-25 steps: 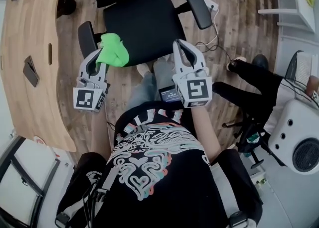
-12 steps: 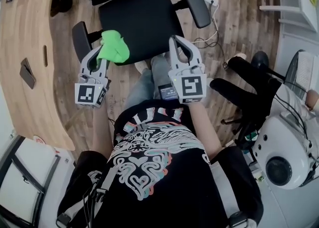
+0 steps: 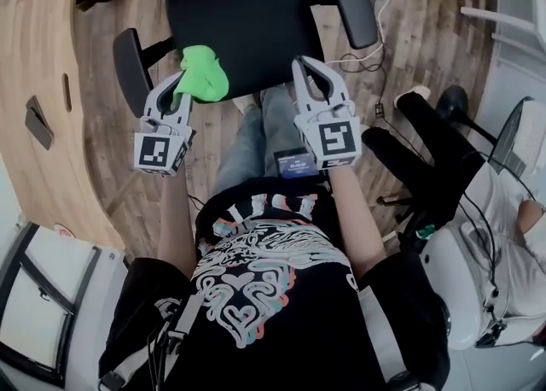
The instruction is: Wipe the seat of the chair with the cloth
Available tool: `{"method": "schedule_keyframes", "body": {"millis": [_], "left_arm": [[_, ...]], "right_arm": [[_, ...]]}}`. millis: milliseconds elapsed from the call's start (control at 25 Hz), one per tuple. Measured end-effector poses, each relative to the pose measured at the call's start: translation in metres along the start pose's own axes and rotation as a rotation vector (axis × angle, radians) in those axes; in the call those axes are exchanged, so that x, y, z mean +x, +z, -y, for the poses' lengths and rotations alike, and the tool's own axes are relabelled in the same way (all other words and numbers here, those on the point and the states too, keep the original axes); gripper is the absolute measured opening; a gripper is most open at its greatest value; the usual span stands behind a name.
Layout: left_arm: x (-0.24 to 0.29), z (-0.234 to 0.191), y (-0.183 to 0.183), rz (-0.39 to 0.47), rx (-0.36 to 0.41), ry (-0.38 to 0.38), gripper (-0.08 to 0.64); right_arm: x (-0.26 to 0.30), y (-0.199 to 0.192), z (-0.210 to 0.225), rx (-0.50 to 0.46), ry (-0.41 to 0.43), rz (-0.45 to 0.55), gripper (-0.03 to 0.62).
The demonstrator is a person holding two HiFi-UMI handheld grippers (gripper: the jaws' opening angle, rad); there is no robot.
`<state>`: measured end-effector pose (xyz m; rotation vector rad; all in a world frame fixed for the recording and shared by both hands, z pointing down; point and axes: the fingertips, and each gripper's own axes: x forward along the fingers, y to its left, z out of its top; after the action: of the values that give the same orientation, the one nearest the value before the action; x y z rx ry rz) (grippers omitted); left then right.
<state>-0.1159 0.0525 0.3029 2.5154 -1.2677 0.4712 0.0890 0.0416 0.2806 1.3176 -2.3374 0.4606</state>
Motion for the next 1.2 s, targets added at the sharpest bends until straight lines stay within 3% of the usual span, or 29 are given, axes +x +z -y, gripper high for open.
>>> {"method": "schedule_keyframes", "body": {"millis": [360, 480, 1200], "left_arm": [[0.044, -0.015, -0.045, -0.048, -0.055, -0.009, 0.014], [0.058, -0.01, -0.062, -0.068, -0.065, -0.022, 0.014], [0.125, -0.014, -0.17, -0.228, -0.123, -0.064, 0.014]], "right_arm": [[0.045, -0.049, 0.011, -0.023, 0.043, -0.08, 0.002], [0.057, -0.065, 0.017, -0.025, 0.035, -0.063, 0.002], [0.113, -0.164, 0.043, -0.047, 0.042, -0.193, 0.002]]}}
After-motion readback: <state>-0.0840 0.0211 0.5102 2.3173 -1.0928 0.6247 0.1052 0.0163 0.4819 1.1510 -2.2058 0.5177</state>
